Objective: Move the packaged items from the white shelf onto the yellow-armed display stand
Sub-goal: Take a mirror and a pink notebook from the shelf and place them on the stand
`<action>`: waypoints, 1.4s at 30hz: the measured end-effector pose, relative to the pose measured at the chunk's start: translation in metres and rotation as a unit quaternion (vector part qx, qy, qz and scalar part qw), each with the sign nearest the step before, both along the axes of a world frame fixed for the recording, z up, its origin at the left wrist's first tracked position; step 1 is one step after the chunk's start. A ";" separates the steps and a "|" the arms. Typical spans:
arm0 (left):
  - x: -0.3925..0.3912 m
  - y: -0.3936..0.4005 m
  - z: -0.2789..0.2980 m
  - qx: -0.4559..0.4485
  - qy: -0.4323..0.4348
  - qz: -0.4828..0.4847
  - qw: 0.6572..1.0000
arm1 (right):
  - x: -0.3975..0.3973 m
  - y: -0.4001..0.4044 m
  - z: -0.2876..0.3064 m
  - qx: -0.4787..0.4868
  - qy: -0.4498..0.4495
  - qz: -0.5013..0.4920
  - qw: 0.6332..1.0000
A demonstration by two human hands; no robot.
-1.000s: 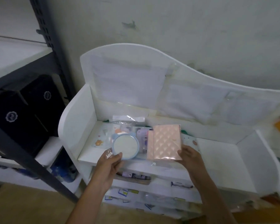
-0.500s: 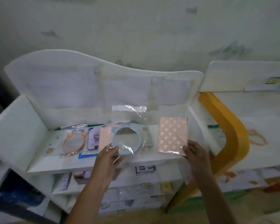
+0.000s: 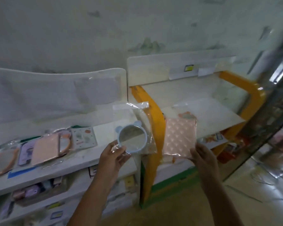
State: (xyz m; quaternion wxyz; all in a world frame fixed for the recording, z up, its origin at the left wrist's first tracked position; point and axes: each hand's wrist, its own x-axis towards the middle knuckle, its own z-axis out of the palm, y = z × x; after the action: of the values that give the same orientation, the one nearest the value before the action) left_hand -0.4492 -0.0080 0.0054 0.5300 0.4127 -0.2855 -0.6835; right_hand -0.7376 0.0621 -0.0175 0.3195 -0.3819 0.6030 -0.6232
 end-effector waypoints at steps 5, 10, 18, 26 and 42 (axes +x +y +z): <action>-0.065 -0.001 -0.002 0.001 -0.040 -0.035 0.999 | -0.049 0.020 -0.001 0.010 -0.030 -0.053 0.998; -0.124 -0.021 -0.005 -0.017 -0.084 -0.068 0.994 | -0.098 0.021 -0.009 0.025 -0.028 -0.107 0.994; -0.227 -0.079 -0.002 -0.056 -0.108 -0.098 0.988 | -0.188 -0.026 -0.011 0.040 -0.009 -0.152 0.988; -0.299 -0.161 0.003 -0.061 -0.095 -0.097 0.989 | -0.271 -0.100 -0.002 0.025 -0.022 -0.153 0.988; -0.402 -0.243 -0.089 0.054 -0.152 0.015 0.987 | -0.399 -0.236 -0.034 0.062 0.075 -0.040 0.994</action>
State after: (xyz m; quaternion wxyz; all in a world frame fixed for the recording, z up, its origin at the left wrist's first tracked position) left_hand -0.8510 -0.2515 -0.0833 0.4669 0.5444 -0.3192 -0.6194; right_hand -1.1361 -0.1740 -0.0516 0.2713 -0.3822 0.6777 -0.5666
